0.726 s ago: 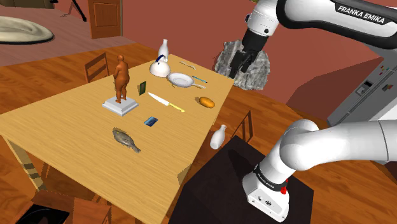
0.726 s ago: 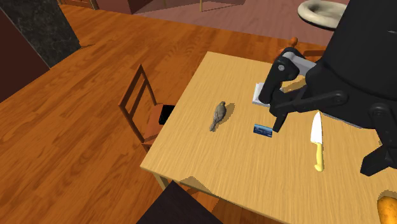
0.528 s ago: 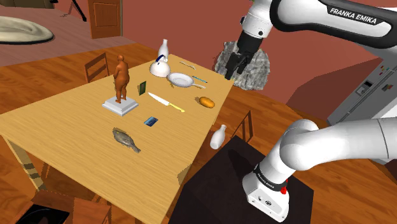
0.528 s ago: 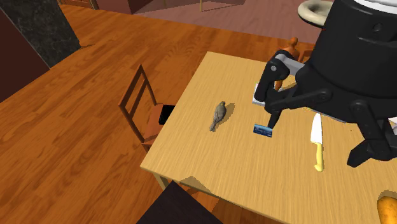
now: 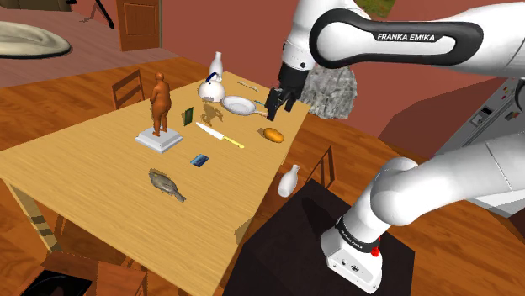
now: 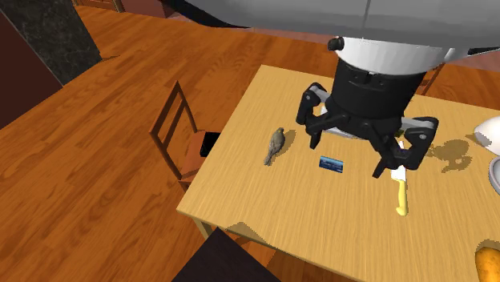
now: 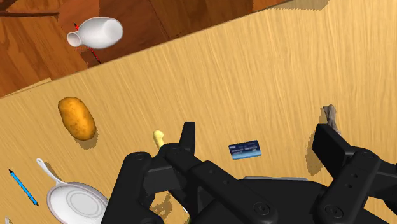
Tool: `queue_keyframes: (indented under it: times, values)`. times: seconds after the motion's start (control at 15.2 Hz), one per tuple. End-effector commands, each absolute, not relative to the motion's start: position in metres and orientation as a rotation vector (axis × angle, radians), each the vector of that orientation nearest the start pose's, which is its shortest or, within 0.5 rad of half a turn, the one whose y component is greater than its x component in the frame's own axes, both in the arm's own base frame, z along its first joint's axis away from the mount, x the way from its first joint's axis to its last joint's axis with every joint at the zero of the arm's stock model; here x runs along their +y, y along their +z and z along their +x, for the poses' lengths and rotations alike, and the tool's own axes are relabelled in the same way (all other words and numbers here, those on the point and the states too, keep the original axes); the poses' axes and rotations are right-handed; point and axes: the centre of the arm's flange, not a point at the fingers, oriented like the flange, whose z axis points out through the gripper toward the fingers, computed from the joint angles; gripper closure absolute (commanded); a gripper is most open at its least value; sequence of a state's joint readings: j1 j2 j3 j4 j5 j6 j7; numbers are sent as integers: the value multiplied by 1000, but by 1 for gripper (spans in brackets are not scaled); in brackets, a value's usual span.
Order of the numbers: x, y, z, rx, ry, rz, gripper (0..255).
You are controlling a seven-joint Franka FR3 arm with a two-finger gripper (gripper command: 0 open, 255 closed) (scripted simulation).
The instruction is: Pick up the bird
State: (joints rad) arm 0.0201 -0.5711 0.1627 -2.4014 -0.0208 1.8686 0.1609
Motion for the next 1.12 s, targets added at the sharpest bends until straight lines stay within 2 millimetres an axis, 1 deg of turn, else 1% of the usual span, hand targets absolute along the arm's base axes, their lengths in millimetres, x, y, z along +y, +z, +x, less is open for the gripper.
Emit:
queue_keyframes:
  times: [0.0, 1.06]
  values:
    - [89, 497, 391, -13, -71, -3241, 0]
    - [190, 344, 503, -72, 7, -3241, 0]
